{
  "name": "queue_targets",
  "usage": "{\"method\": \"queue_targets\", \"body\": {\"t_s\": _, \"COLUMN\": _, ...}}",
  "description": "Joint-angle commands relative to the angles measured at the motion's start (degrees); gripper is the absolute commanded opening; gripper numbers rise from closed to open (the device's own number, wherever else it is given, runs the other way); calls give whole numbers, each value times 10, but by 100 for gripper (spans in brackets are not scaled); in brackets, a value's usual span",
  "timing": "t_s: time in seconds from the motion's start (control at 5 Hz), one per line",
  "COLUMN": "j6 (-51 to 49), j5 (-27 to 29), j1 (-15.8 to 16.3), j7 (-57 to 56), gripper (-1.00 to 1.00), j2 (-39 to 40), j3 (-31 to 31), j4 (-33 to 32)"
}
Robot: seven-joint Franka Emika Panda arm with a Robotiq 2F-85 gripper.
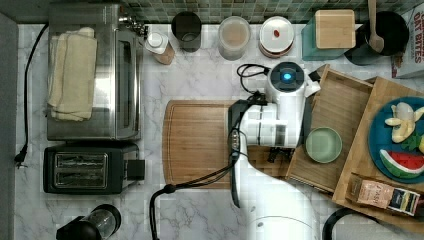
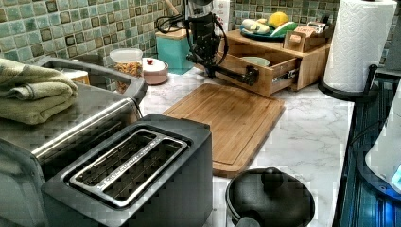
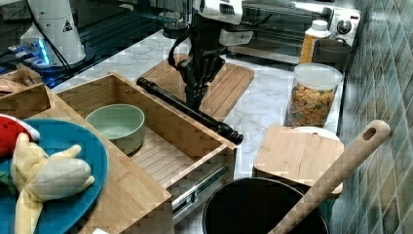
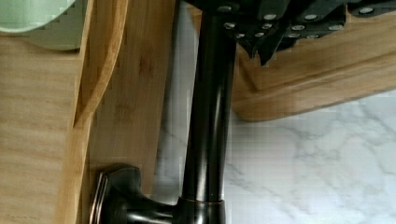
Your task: Close the drawer.
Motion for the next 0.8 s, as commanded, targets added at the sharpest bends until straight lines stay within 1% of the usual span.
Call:
{"method": "queue_targets", "body": {"t_s": 0.2, "j6": 57, "j5": -2, "j1": -152, "j7": -149, "gripper": -100, "j2": -49, "j3": -110, "j4": 3}}
{"method": "queue_targets", "body": {"t_s": 0.4, "j6": 60, "j5": -30, "j1": -159, "j7": -141, "gripper": -100, "j2": -43, "j3": -145, "j4": 15}}
{"method": "queue_targets", "body": {"t_s": 0.6, "j6": 92, "j5": -16, "j1": -172, "j7": -130, "gripper": -100, "j2": -40, "j3": -158, "j4": 8}}
{"method": "queue_targets", "body": {"t_s": 0.8, "j6": 93, "j5": -15, "j1": -170, "j7": -131, "gripper": -100, "j2": -40, "j3": -161, "j4": 8}}
